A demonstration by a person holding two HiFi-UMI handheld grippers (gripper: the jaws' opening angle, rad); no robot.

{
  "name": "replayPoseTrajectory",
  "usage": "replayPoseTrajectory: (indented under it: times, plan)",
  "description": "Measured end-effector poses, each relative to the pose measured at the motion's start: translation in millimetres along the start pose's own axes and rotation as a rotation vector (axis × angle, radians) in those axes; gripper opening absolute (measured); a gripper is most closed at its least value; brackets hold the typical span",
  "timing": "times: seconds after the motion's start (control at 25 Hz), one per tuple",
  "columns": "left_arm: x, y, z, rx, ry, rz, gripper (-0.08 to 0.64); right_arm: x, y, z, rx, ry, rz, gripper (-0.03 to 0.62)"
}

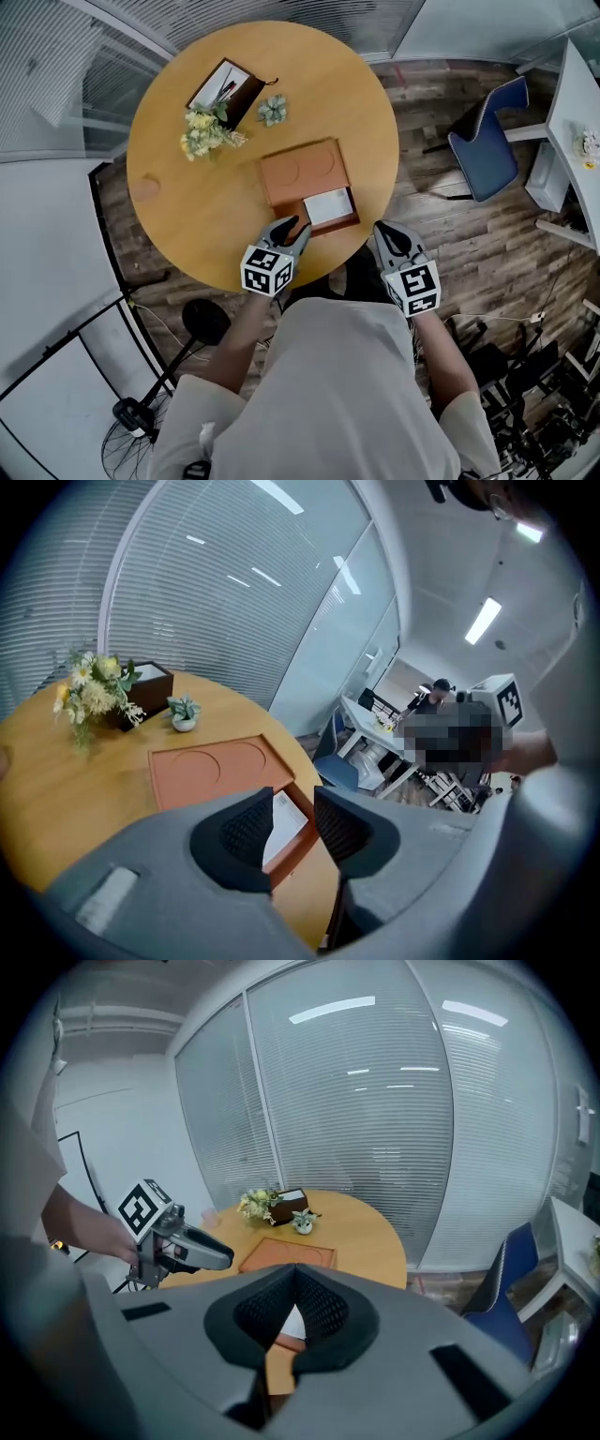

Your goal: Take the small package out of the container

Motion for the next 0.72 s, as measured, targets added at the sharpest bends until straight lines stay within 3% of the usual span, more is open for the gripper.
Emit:
replayPoseTrajectory:
  times: [0.72]
  plan:
    - [107.4, -36.0, 80.8, -0.09, -0.386, -0.158, 0.165, 30.4, 51.6, 21.3, -0.003, -0.097, -0.129, 0.002]
Point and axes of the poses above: the fingertips, and each gripper's own axes: x forward along the fingers, y to its right, z out of its underside, the point moved 4 cm from there along -x, backward along the fingers, and after that the axes turned 9 degrees about -z, right-handed, at the moved point
